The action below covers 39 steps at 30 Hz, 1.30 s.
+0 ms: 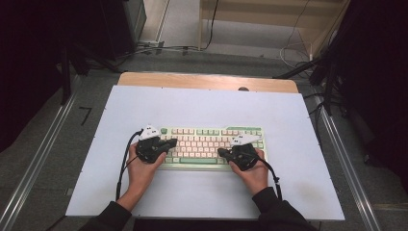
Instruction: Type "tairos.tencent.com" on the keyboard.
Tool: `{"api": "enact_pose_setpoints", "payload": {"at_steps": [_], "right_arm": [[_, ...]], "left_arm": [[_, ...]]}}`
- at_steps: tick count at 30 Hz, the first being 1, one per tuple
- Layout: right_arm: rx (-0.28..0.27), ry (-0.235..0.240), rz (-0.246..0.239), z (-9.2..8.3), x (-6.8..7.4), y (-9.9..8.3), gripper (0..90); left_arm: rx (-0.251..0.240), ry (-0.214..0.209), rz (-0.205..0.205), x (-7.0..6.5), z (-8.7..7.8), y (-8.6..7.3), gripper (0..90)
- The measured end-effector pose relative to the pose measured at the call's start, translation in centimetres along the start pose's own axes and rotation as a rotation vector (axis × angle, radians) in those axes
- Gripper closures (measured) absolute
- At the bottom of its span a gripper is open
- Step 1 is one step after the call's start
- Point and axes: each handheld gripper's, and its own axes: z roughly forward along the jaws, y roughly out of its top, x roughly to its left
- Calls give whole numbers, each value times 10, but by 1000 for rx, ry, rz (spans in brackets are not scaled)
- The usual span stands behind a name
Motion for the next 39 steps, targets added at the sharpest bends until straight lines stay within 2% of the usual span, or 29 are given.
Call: {"api": "enact_pose_setpoints", "payload": {"at_steps": [7, 12, 22, 39], "right_arm": [[1, -4, -8, 0, 0, 0, 876], [22, -18, -28, 2, 2, 0, 878], [-47, -3, -6, -5, 0, 2, 878], [-59, 4, -12, -5, 0, 7, 879]], "left_arm": [[0, -1, -1, 0, 0, 0, 900], [2, -4, -1, -1, 0, 0, 900], [2, -8, 1, -1, 1, 0, 900], [1, -19, 11, -8, 6, 1, 900]]}}
